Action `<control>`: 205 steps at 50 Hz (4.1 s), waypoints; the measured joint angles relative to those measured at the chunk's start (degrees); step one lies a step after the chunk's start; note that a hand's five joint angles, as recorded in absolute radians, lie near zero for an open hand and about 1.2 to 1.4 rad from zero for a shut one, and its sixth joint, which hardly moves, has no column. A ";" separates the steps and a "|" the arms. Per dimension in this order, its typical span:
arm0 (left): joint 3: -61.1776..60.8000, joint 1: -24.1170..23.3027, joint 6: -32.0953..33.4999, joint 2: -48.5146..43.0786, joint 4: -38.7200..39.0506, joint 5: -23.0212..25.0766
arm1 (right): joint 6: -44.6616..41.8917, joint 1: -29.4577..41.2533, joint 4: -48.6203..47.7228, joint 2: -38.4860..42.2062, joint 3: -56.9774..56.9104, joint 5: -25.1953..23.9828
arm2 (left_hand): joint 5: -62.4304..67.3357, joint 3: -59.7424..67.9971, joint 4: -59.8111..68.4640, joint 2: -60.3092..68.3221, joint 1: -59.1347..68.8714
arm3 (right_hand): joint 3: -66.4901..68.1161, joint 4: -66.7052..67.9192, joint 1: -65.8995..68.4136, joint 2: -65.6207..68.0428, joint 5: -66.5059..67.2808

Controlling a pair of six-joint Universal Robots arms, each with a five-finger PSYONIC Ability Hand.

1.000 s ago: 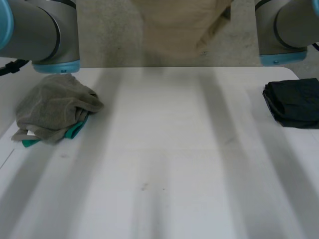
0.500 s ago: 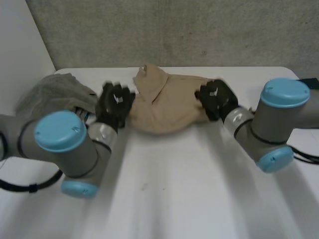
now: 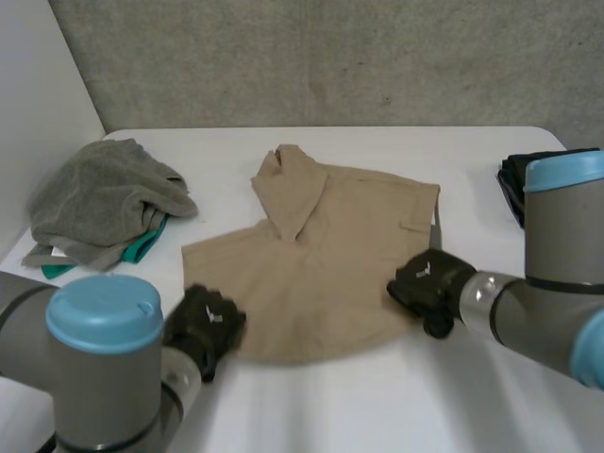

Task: Fold the laundry.

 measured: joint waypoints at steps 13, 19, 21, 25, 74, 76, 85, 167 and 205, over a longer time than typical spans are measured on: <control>0.27 -4.65 -5.96 6.59 -16.26 0.45 | -13.97 -2.01 3.91 -10.23 13.94 2.38 | -47.00 -48.57 -49.87 -49.77 -46.84 | 0.00 0.00 0.00 0.00 -0.02; 3.82 -3.92 -5.54 11.96 -16.08 1.18 | -15.12 -3.35 3.60 -12.39 16.74 2.08 | -53.45 -56.10 -57.10 -56.86 -53.18 | 0.00 0.00 0.00 0.00 0.00; 5.39 -3.34 -5.43 12.73 -15.44 1.82 | -15.51 -3.77 3.53 -12.87 17.39 1.97 | -53.45 -56.10 -57.10 -56.86 -53.18 | 0.00 0.00 0.00 0.00 0.00; 9.42 -0.82 -5.21 11.51 -11.60 4.83 | -16.03 -4.24 3.38 -13.30 18.01 1.86 | -53.45 -56.07 -57.04 -56.76 -53.13 | 0.00 -0.01 0.00 0.00 0.00; 69.65 10.70 0.75 -47.35 2.54 28.07 | -15.05 -4.09 -3.74 -12.35 20.61 2.47 | -1.30 -0.59 -0.27 -0.29 -0.25 | 0.00 0.00 0.00 0.00 0.00; 66.93 10.72 1.33 -45.50 3.70 26.84 | -15.04 -4.00 -3.90 -12.35 20.78 2.44 | -1.30 -0.59 -0.27 -0.29 -0.25 | 0.00 -0.01 0.00 0.00 0.00; 47.95 11.00 4.41 -33.63 10.00 17.86 | -14.97 -3.47 -5.23 -12.35 21.09 2.41 | -1.30 -0.59 -0.25 -0.29 -0.25 | 0.00 0.00 0.00 0.00 0.00; 32.48 9.42 1.54 -19.87 8.06 -0.18 | -6.89 -3.77 -10.01 -12.32 21.46 1.91 | -48.64 -50.47 -51.29 -50.86 -47.95 | -0.01 0.00 0.00 0.00 0.00; -8.73 -2.25 -24.78 8.64 -3.56 3.02 | 14.99 -6.53 -18.31 -10.88 18.47 -1.93 | -34.31 -36.74 -37.03 -37.05 -33.38 | -0.01 0.00 0.22 0.00 0.00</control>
